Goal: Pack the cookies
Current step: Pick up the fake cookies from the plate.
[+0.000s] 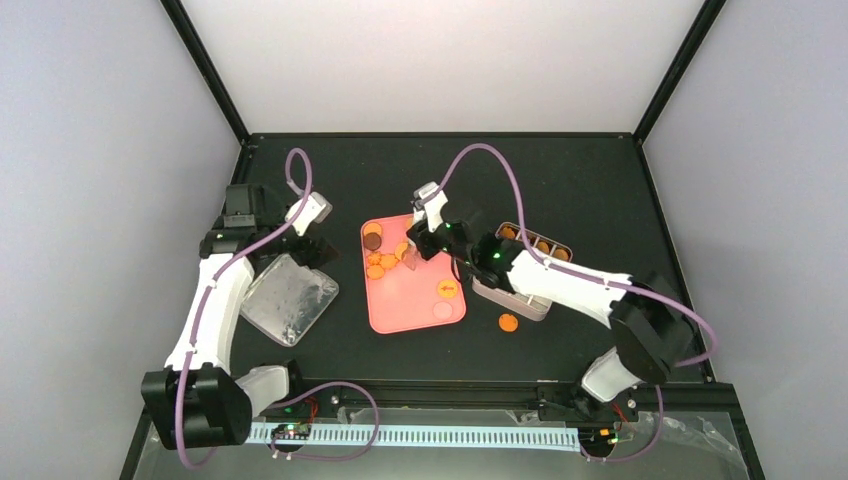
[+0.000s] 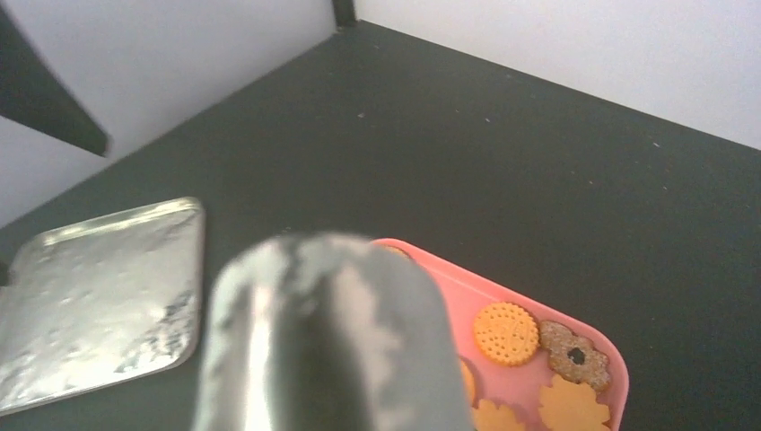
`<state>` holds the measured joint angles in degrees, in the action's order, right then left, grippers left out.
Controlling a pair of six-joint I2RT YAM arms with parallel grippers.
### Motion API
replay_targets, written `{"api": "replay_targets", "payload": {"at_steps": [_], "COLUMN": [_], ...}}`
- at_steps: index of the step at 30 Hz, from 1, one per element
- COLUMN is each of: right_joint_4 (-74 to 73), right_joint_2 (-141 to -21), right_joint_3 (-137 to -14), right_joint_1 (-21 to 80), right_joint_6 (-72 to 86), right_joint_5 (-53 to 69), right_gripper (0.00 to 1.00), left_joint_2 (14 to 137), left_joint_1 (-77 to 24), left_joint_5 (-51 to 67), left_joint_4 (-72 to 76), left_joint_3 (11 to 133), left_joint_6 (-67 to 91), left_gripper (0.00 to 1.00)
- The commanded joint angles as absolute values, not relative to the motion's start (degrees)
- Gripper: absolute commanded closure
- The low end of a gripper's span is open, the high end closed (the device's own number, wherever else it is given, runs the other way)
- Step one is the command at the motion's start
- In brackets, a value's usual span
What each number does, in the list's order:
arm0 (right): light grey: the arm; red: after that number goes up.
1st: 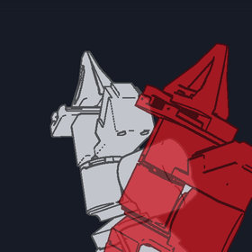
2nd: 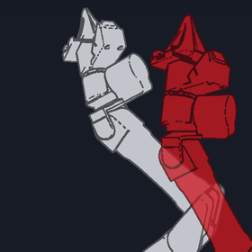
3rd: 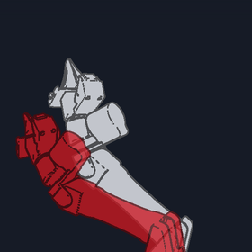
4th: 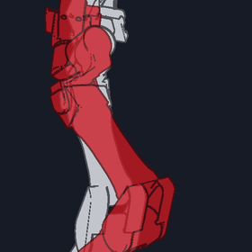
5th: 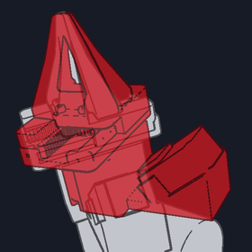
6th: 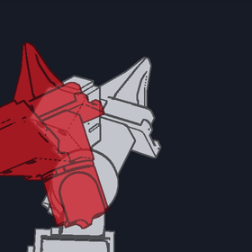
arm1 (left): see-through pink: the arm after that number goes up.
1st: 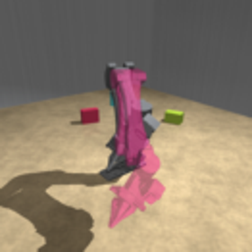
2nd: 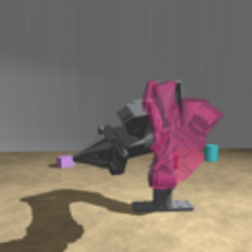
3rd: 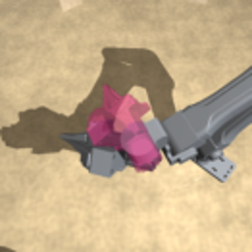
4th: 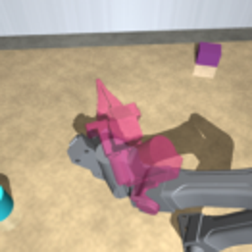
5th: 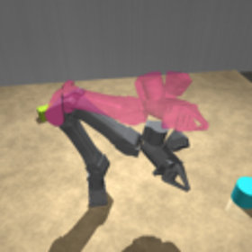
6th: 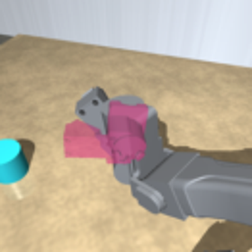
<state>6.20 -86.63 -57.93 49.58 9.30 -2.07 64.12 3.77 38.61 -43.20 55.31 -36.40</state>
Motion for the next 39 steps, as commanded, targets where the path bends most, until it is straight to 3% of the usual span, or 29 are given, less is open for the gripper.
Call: {"api": "replay_targets", "payload": {"at_steps": [1, 10, 28, 31, 36, 39], "right_joint_4": [12.9, 15.1, 15.7, 15.7, 14.3, 13.9], "right_joint_2": [-91.0, -97.6, -99.9, -99.1, -97.5, -96.0], "right_joint_3": [-62.6, -67.0, -61.5, -60.9, -61.8, -61.6], "right_joint_1": [49.7, 49.6, 49.6, 49.6, 49.6, 49.6], "right_joint_6": [9.6, 11.0, 14.2, 14.4, 13.8, 13.5], "right_joint_5": [-9.0, -11.3, -8.1, -8.8, -10.0, -10.6], "right_gripper": [0.68, 0.66, 0.62, 0.67, 0.90, 0.96], "left_joint_2": [63.4, 60.9, 61.1, 61.2, 61.4, 61.5], "left_joint_1": [7.1, 8.7, 8.8, 8.9, 8.8, 8.8], "left_joint_5": [39.3, 40.9, 42.7, 43.0, 43.2, 43.5], "left_joint_4": [-43.5, -45.3, -45.9, -45.7, -45.4, -45.2], "left_joint_3": [54.7, 51.9, 52.1, 52.1, 52.0, 52.0], "left_joint_6": [-36.2, -39.3, -39.5, -39.4, -39.0, -38.8], "left_gripper": [0.18, 0.18, 0.20, 0.20, 0.20, 0.20]}}
